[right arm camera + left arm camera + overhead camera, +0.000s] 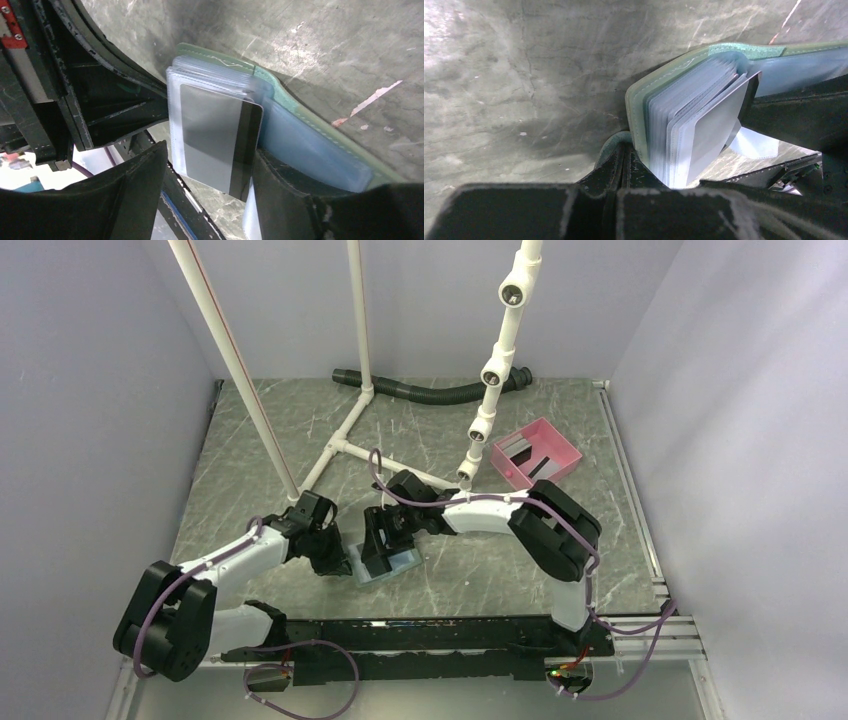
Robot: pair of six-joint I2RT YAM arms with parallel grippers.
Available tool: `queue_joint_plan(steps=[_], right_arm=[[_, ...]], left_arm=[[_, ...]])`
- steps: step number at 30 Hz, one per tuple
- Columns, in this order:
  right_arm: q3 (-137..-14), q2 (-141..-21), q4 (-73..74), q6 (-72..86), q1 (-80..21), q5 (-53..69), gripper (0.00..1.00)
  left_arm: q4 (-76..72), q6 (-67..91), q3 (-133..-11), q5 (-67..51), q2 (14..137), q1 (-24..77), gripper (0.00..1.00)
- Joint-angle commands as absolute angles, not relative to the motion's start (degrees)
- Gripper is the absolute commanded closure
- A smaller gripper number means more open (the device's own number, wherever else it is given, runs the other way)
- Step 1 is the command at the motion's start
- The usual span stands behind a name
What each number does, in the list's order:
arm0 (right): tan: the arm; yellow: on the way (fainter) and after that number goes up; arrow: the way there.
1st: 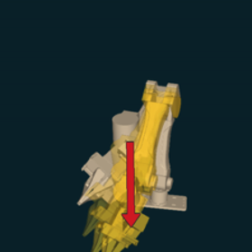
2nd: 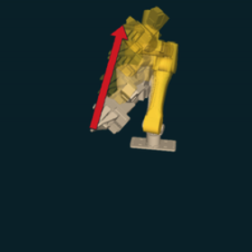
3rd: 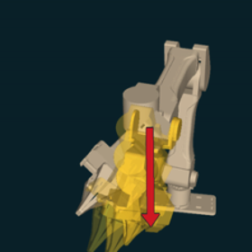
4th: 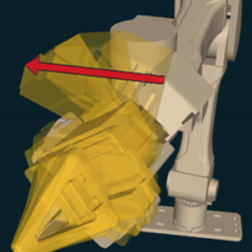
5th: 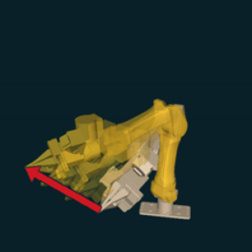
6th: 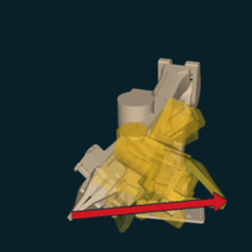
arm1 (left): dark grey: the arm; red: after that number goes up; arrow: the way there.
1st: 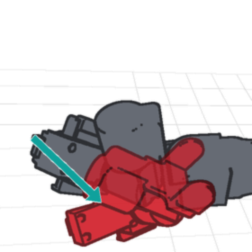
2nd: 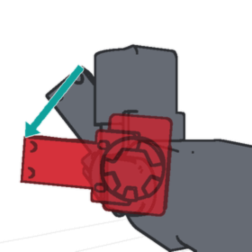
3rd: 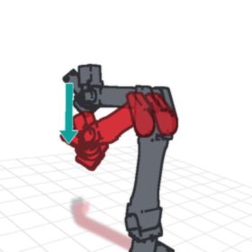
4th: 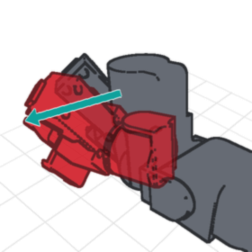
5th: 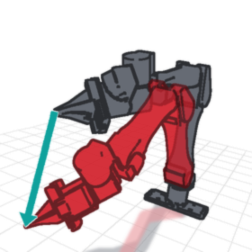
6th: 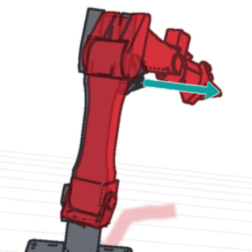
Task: Put the credit cards into the card holder
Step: Insert the credit card into the card holder.
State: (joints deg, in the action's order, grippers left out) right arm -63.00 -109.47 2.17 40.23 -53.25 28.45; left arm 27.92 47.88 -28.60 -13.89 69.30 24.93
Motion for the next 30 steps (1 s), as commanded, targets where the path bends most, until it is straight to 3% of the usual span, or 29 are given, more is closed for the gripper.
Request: queue_joint_plan(steps=[1, 9, 15, 17, 23, 26, 30], right_arm=[[-65.8, -105.9, 4.4, 36.0, -55.7, 26.8, 0.33], [-66.6, -105.1, 4.2, 40.0, -56.2, 28.7, 0.33], [-63.6, -106.8, -9.9, 57.1, -56.3, 28.7, 0.54], [-64.9, -107.8, -9.5, 57.5, -56.8, 28.5, 0.54], [-64.3, -107.5, -5.7, 53.1, -57.4, 26.9, 0.47], [-64.0, -104.4, 3.0, 43.5, -57.1, 20.8, 0.34], [-63.5, -101.8, 12.0, 33.0, -56.6, 16.4, 0.26]], left_arm=[[20.7, 50.2, -26.3, -17.4, 69.8, 26.3, 1.00], [20.2, 50.6, -25.8, -17.3, 69.8, 26.3, 1.00], [16.7, 54.2, -25.7, -16.5, 69.6, 29.3, 1.00], [16.4, 54.8, -25.9, -16.2, 70.0, 30.6, 1.00], [19.7, 53.6, -26.5, -13.8, 69.0, 30.9, 1.00], [25.5, 51.9, -28.3, -10.7, 68.0, 30.9, 1.00], [32.1, 50.4, -30.2, -6.2, 66.4, 30.8, 0.89]])
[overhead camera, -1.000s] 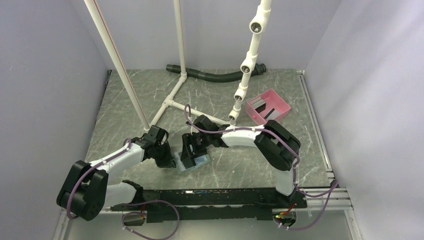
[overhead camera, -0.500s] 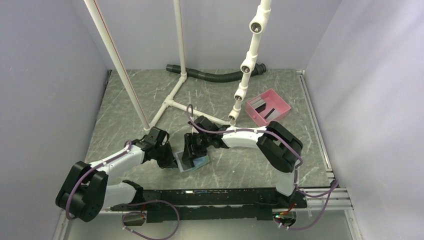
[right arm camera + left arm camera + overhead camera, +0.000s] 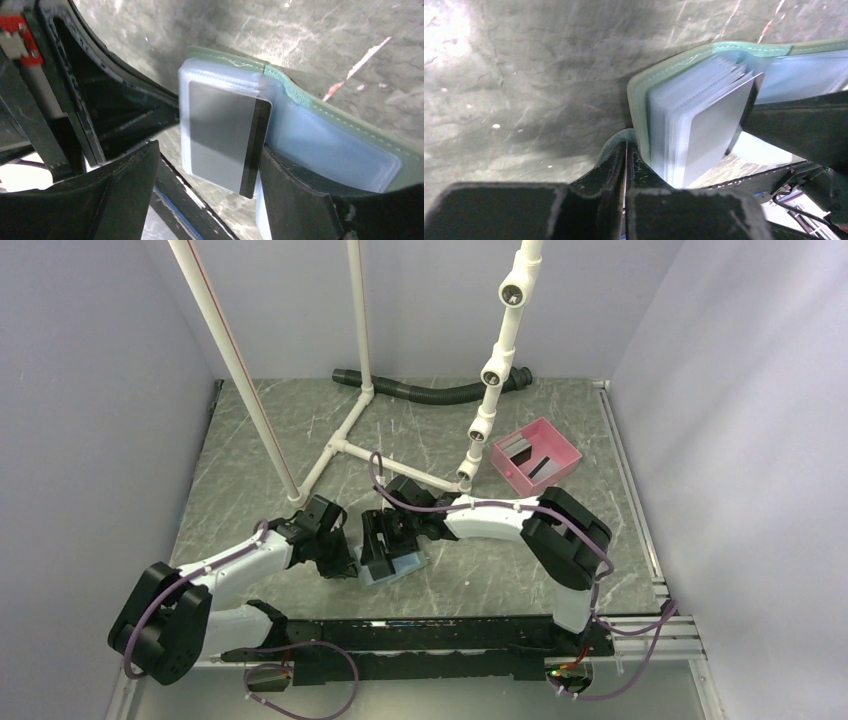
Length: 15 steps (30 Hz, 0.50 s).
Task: Put the credit cards into the card holder
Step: Insert the credit card into the card holder.
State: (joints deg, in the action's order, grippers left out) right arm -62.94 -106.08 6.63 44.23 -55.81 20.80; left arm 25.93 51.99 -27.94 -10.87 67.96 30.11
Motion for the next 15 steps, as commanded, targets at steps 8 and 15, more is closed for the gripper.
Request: queue_joint_plan(steps=[8, 15], right_arm=[[-62.5, -100.4, 13.1, 30.3, -56.6, 18.1, 0.26], [-61.9, -101.8, 9.2, 33.1, -56.6, 21.5, 0.38]], left_arm=[[35.0, 50.3, -32.5, -7.3, 62.5, 30.7, 0.88], [29.6, 50.2, -32.1, -13.3, 65.4, 30.8, 0.97]])
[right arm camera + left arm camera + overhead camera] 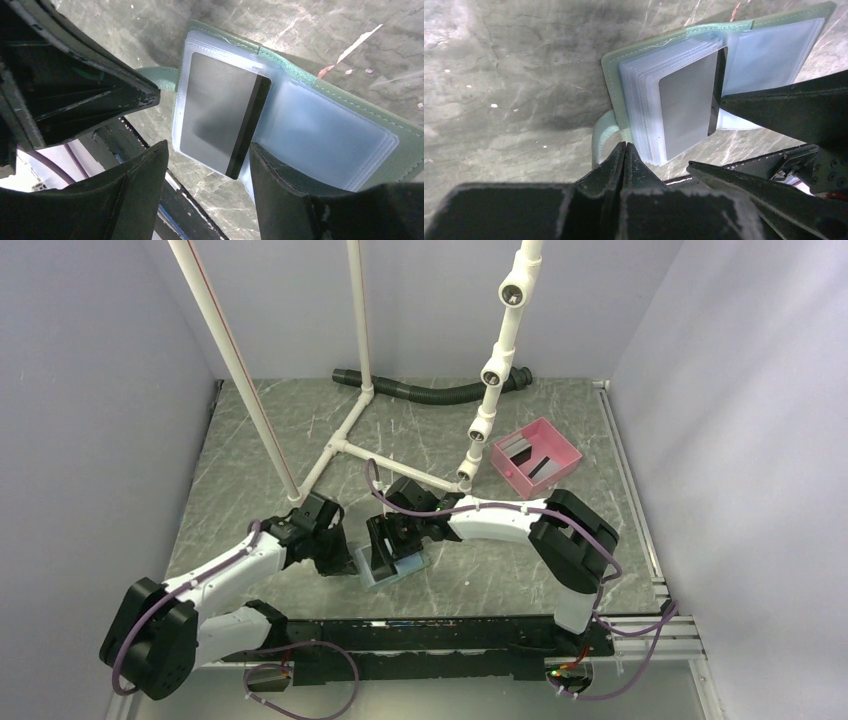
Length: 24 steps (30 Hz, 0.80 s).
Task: Put the credit cards into the card holder
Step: Insert the credit card into the card holder.
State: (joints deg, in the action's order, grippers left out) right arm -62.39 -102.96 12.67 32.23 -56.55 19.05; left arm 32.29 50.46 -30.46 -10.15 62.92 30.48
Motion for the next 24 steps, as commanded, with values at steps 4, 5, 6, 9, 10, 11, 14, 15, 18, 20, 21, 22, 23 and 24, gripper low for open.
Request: queue_joint_plan(steps=[4, 5, 6, 9, 10, 11, 14, 15, 18, 20, 21, 22, 23, 24], right_arm=[[-62.7, -103.0, 8.5, 34.2, -56.9, 22.7, 0.39], [-62.9, -103.1, 8.1, 34.5, -57.1, 23.2, 0.39], [-63.5, -103.3, 8.2, 34.6, -57.5, 23.2, 0.39], [-67.2, -104.9, 8.7, 34.4, -59.3, 23.7, 0.39], [-67.9, -105.5, 7.6, 35.0, -59.7, 24.9, 0.39], [-68.1, -105.9, 5.9, 35.9, -59.9, 26.5, 0.39], [-68.2, -106.1, 3.2, 38.2, -59.9, 27.9, 0.39], [-68.2, -105.9, 4.0, 38.0, -59.7, 26.9, 0.39], [-67.8, -103.7, 10.3, 33.9, -58.7, 20.7, 0.36], [-66.5, -99.8, 14.3, 30.1, -58.3, 17.0, 0.34], [-65.6, -97.8, 15.8, 28.2, -58.2, 15.7, 0.32], [-64.7, -95.5, 17.0, 26.4, -58.2, 14.7, 0.30], [-63.9, -93.5, 18.1, 24.9, -58.1, 14.0, 0.28], [-63.3, -91.7, 19.2, 23.7, -58.0, 13.3, 0.27]], left_arm=[[28.2, 50.5, -30.9, -12.5, 69.1, 30.8, 1.00], [27.3, 50.6, -30.4, -12.6, 69.7, 30.8, 1.00], [26.2, 50.8, -30.0, -12.8, 70.4, 30.9, 1.00], [22.9, 51.8, -29.1, -14.2, 72.7, 31.5, 1.00], [21.9, 52.3, -28.9, -14.5, 73.1, 32.0, 1.00], [21.3, 52.8, -29.1, -14.3, 73.1, 32.6, 1.00], [22.5, 53.3, -30.2, -12.7, 72.3, 33.4, 1.00], [23.7, 53.1, -30.6, -12.1, 71.7, 33.4, 1.00], [28.6, 51.7, -32.0, -8.9, 69.9, 33.3, 1.00], [31.8, 50.6, -32.8, -6.6, 68.1, 33.4, 0.95], [33.1, 50.1, -33.2, -5.7, 67.1, 33.4, 0.93], [34.3, 49.7, -33.7, -5.2, 66.1, 33.3, 0.89], [35.5, 49.2, -34.5, -5.1, 65.3, 33.3, 0.85], [36.6, 48.7, -35.2, -5.2, 64.4, 33.3, 0.82]])
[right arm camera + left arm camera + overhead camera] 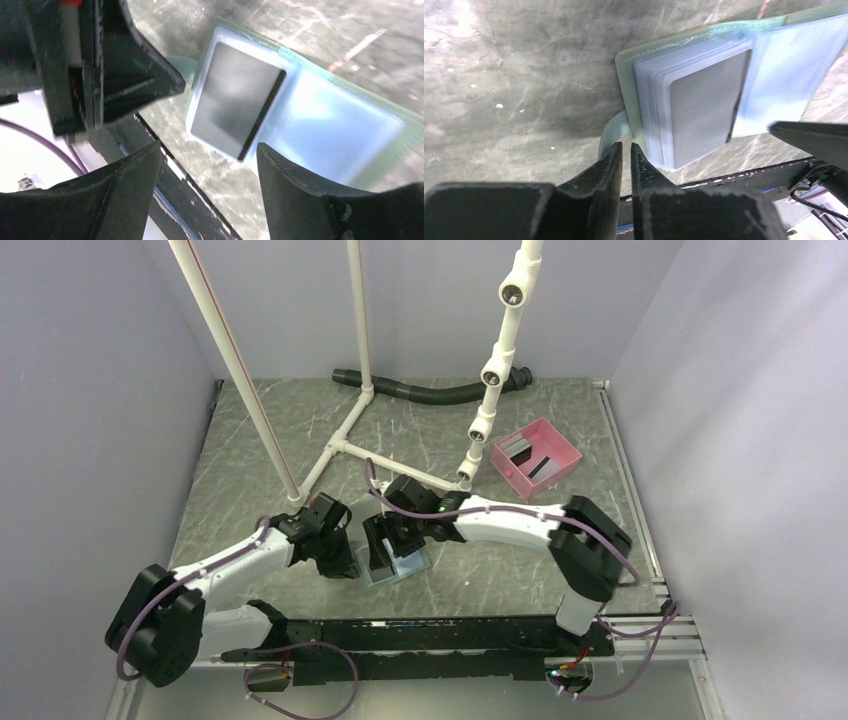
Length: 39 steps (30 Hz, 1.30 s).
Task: Put the credit cards into the card holder
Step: Insert the credit card into the card holder, then close the card holder at the center of the board.
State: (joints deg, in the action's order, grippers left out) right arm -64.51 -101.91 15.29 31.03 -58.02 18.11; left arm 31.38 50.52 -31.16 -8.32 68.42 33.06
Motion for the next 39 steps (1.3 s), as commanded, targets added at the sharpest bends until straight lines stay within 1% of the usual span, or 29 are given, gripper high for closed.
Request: queue_joint_plan(steps=[1, 4, 7, 9, 11, 13, 15, 18, 20, 22, 23, 26, 32, 35, 37, 39], right_arm=[[-62.6, -90.1, 20.2, 23.1, -57.7, 12.1, 0.26], [-59.1, -86.8, 21.2, 23.9, -54.4, 9.6, 0.22], [-54.4, -86.1, 16.9, 26.5, -50.3, 12.0, 0.18], [-52.1, -86.8, 13.1, 27.8, -49.8, 12.6, 0.14], [-51.0, -88.4, 9.6, 29.1, -49.8, 12.2, 0.09], [-50.6, -90.2, 7.4, 30.0, -49.8, 11.8, 0.07], [-51.2, -92.0, 6.5, 30.1, -49.8, 12.7, 0.07], [-51.8, -94.0, 3.9, 30.7, -49.9, 17.2, 0.09], [-52.1, -94.0, 2.6, 31.1, -50.5, 20.1, 0.13], [-52.6, -92.6, 2.5, 31.1, -51.8, 20.4, 0.18], [-53.0, -91.8, 2.6, 31.0, -52.8, 20.4, 0.19], [-54.7, -91.2, 3.5, 31.0, -54.7, 20.9, 0.25], [-58.1, -95.1, 2.6, 31.6, -57.0, 22.9, 0.36], [-59.5, -96.7, 1.9, 31.9, -57.8, 24.2, 0.42], [-60.5, -97.2, 1.4, 31.7, -58.4, 24.6, 0.43], [-62.1, -98.5, 1.0, 31.6, -59.1, 25.4, 0.43]], left_arm=[[37.8, 48.2, -36.0, -5.4, 63.6, 33.3, 0.79], [40.6, 47.7, -38.5, -5.0, 61.2, 33.3, 0.69], [43.2, 47.9, -39.6, -3.1, 60.3, 33.2, 0.52], [43.7, 48.0, -38.9, -2.4, 60.7, 33.1, 0.46], [43.3, 48.6, -37.8, -2.8, 61.8, 33.0, 0.42], [42.8, 49.1, -36.8, -3.7, 62.8, 32.9, 0.41], [41.8, 49.7, -35.7, -4.1, 63.2, 32.9, 0.43], [40.8, 50.7, -34.0, -4.1, 63.2, 32.9, 0.50], [40.2, 51.2, -33.2, -4.8, 63.2, 32.9, 0.56], [40.1, 51.9, -32.8, -4.7, 62.7, 32.9, 0.63], [40.1, 52.1, -32.6, -4.6, 62.1, 32.9, 0.65], [40.8, 53.0, -32.3, -3.8, 59.5, 32.9, 0.64], [42.6, 53.9, -32.4, -1.7, 56.7, 32.9, 0.53], [44.9, 55.1, -32.6, -0.2, 55.2, 32.9, 0.53], [46.1, 56.2, -32.4, -0.2, 53.9, 32.9, 0.53], [47.3, 58.2, -32.0, 2.8, 52.6, 33.0, 0.56]])
